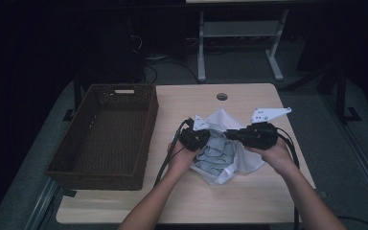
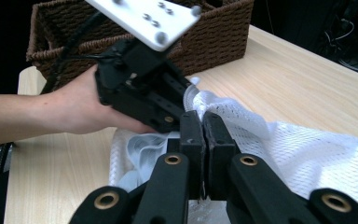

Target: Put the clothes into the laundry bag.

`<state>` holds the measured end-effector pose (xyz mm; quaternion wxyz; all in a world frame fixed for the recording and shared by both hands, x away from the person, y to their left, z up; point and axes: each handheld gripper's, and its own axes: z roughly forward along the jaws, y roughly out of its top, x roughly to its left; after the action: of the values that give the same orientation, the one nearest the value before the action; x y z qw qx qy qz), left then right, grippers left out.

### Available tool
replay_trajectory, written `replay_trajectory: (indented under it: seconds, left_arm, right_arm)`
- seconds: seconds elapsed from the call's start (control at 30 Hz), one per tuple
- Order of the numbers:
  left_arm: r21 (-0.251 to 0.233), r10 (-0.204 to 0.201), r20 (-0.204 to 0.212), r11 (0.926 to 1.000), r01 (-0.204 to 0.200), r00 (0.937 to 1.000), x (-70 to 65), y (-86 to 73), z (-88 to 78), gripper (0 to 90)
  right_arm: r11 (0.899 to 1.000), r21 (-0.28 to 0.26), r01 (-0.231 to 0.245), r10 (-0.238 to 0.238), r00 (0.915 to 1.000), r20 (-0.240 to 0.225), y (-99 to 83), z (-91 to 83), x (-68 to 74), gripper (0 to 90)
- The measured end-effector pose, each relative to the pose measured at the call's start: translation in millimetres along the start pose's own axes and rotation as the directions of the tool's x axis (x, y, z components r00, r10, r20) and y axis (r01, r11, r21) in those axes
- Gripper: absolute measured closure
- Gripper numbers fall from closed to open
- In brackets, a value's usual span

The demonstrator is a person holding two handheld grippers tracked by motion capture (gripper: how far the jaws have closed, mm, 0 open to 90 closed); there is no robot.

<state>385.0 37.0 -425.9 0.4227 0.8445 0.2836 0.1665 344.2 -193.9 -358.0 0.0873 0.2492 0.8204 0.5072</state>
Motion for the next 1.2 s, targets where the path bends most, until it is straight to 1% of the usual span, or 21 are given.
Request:
replay_trajectory:
  seconds: [0.07, 0.13, 0.2, 0.33, 0.4, 0.5, 0.53, 0.6, 0.63, 0.67, 0.73, 0.8, 0.87, 0.9, 0.93, 0.97, 1.0, 1.07, 1.1, 1.13, 1.2]
  left_arm:
    - [0.001, -0.02, 0.007, 0.9998, 0.02, 0.9998, 4.8, 0.8, 3.1, 89.2]
    - [-0.001, -0.05, 0.035, 0.9988, 0.05, 0.9981, 8.0, 2.5, -0.1, 86.3]
    - [-0.007, -0.053, 0.049, 0.9986, 0.053, 0.9974, 6.7, 2.9, -9.5, 80.4]
    - [-0.033, -0.075, 0.088, 0.9964, 0.078, 0.9933, 1.6, 1.7, -42.0, 72.0]
    - [-0.035, -0.087, 0.134, 0.9951, 0.093, 0.9872, -0.6, -1.3, -63.0, 66.7]
    - [-0.007, -0.11, 0.213, 0.9935, 0.114, 0.9708, -8.9, -12.0, -79.0, 57.7]
    - [0.01, -0.105, 0.23, 0.9944, 0.105, 0.9675, -13.4, -16.6, -80.4, 55.0]
    - [0.046, -0.091, 0.246, 0.9956, 0.082, 0.965, -21.9, -25.2, -77.7, 52.6]
    - [0.085, -0.087, 0.251, 0.994, 0.068, 0.964, -27.6, -30.8, -69.0, 50.3]
    - [0.085, -0.087, 0.251, 0.994, 0.068, 0.964, -27.6, -30.8, -69.0, 49.1]
    - [0.141, -0.089, 0.274, 0.9886, 0.052, 0.9577, -32.4, -36.1, -54.8, 48.0]
    - [0.164, -0.074, 0.283, 0.986, 0.027, 0.9563, -37.0, -38.7, -45.6, 47.2]
    - [0.172, -0.049, 0.278, 0.9852, 0.001, 0.9592, -41.9, -39.6, -36.8, 47.2]
    - [0.173, -0.032, 0.268, 0.9848, -0.015, 0.9629, -43.4, -39.4, -33.3, 53.9]
    - [0.175, -0.011, 0.259, 0.9839, -0.036, 0.9658, -44.0, -39.2, -30.5, 64.4]
    - [0.177, -0.005, 0.253, 0.9834, -0.041, 0.9676, -43.5, -39.3, -27.7, 80.3]
    - [0.181, -0.006, 0.249, 0.9827, -0.04, 0.9684, -41.6, -39.3, -25.5, 84.9]
    - [0.175, -0.024, 0.239, 0.9844, -0.019, 0.9708, -36.3, -38.9, -24.9, 86.0]
    - [0.175, -0.022, 0.221, 0.9843, -0.018, 0.975, -33.4, -38.4, -26.3, 86.4]
    - [0.172, -0.017, 0.2, 0.9849, -0.018, 0.9796, -29.6, -38.2, -28.4, 86.6]
    - [0.16, -0.045, 0.183, 0.987, 0.016, 0.982, -20.1, -39.6, -32.4, 86.8]
  right_arm:
    - [1.0, 0.004, 0.0, 0.0, 1.0, 0.002, -0.3, 1.4, 0.2, 87.3]
    - [1.0, 0.013, -0.001, 0.001, 1.0, 0.001, -1.7, 5.2, -0.2, 87.3]
    - [1.0, 0.014, -0.005, 0.005, 1.0, -0.002, -3.1, 7.2, -1.5, 87.3]
    - [1.0, 0.014, -0.014, 0.014, 0.9999, -0.003, -4.5, 7.7, -3.9, 87.3]
    - [1.0, 0.014, -0.02, 0.02, 0.9998, 0.002, -4.8, 7.4, -5.0, 87.3]
    - [1.0, 0.016, -0.022, 0.022, 0.9997, 0.005, -5.7, 7.3, -5.4, 87.3]
    - [1.0, 0.016, -0.022, 0.022, 0.9998, 0.005, -6.1, 7.5, -5.6, 87.3]
    - [0.999, 0.02, -0.025, 0.025, 0.9997, 0.007, -6.7, 8.0, -5.6, 87.3]
    - [0.999, 0.025, -0.027, 0.027, 0.9996, 0.01, -7.4, 8.7, -5.7, 87.3]
    - [0.999, 0.025, -0.027, 0.027, 0.9996, 0.01, -7.4, 8.7, -5.7, 87.3]
    - [0.999, 0.028, -0.028, 0.028, 0.9995, 0.012, -8.4, 9.2, -6.1, 87.2]
    - [0.999, 0.036, -0.026, 0.025, 0.9996, 0.016, -9.5, 9.1, -6.3, 87.2]
    - [0.999, 0.035, -0.028, 0.028, 0.9995, 0.014, -10.3, 9.0, -7.2, 87.2]
    - [0.999, 0.036, -0.027, 0.027, 0.9995, 0.014, -10.5, 9.3, -7.8, 87.2]
    - [0.999, 0.038, -0.03, 0.03, 0.9995, 0.013, -10.7, 9.7, -8.1, 87.2]
    - [0.999, 0.04, -0.029, 0.029, 0.9995, 0.013, -11.5, 10.5, -8.5, 87.2]
    - [0.999, 0.041, -0.027, 0.027, 0.9996, 0.013, -11.8, 10.4, -8.4, 87.2]
    - [0.999, 0.04, -0.027, 0.027, 0.9996, 0.012, -12.0, 10.0, -8.3, 87.1]
    - [0.999, 0.039, -0.027, 0.027, 0.9996, 0.011, -12.0, 9.7, -8.2, 86.8]
    - [0.999, 0.037, -0.028, 0.028, 0.9996, 0.01, -12.2, 9.6, -8.3, 85.1]
    - [0.999, 0.035, -0.04, 0.04, 0.9992, -0.006, -13.1, 9.9, -9.0, 79.0]
